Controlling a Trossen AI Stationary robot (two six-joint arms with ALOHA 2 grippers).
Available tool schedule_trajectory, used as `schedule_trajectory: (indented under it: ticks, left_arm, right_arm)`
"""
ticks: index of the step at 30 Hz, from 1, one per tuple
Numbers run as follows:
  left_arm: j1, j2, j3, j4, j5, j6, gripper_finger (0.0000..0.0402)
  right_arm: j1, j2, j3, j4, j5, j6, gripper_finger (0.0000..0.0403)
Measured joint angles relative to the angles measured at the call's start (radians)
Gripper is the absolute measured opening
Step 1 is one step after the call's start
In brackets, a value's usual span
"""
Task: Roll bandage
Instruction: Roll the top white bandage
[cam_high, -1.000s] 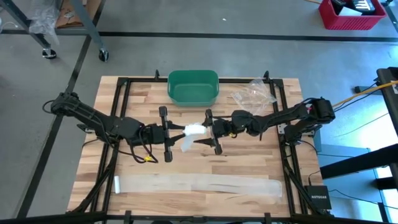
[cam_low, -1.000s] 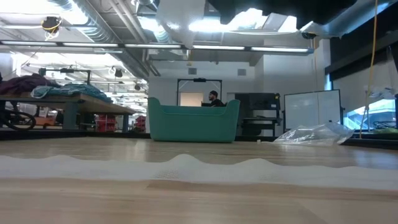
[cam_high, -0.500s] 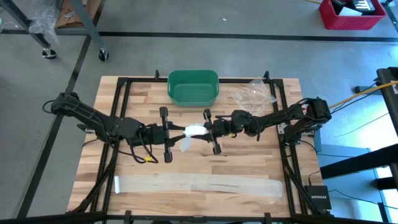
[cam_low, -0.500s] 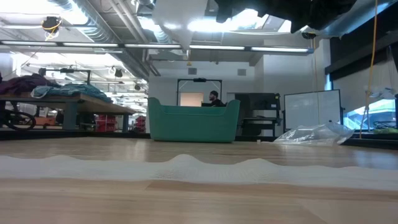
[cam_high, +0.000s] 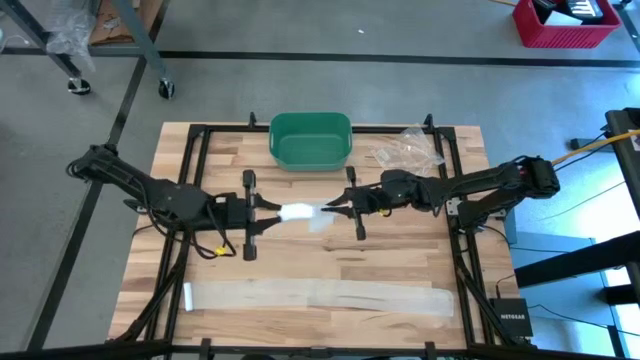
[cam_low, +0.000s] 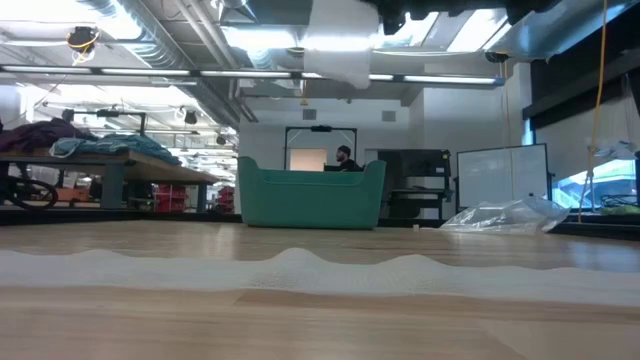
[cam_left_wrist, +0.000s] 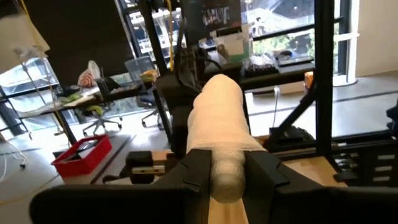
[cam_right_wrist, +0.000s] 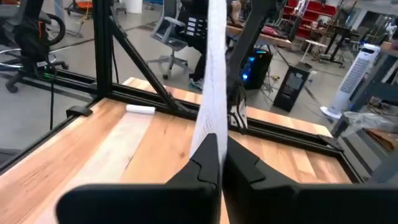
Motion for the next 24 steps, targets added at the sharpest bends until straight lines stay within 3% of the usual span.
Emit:
schedule_trajectory:
  ticks: [12, 18, 24]
  left_arm:
    - [0.081, 0.064, 0.0, 0.062, -0.027, 0.089, 0.0054]
    - [0.087, 0.066, 0.0, 0.053, -0.032, 0.085, 0.0054]
    - [0.086, 0.066, 0.0, 0.054, -0.032, 0.08, 0.0054]
  right_arm:
    - [0.046, 0.037, 0.0, 0.071, -0.022, 0.002, 0.0013]
    - [0.045, 0.038, 0.0, 0.07, 0.003, 0.088, 0.0016]
    - [0.044, 0.059, 0.0, 0.077, 0.022, 0.089, 0.0068]
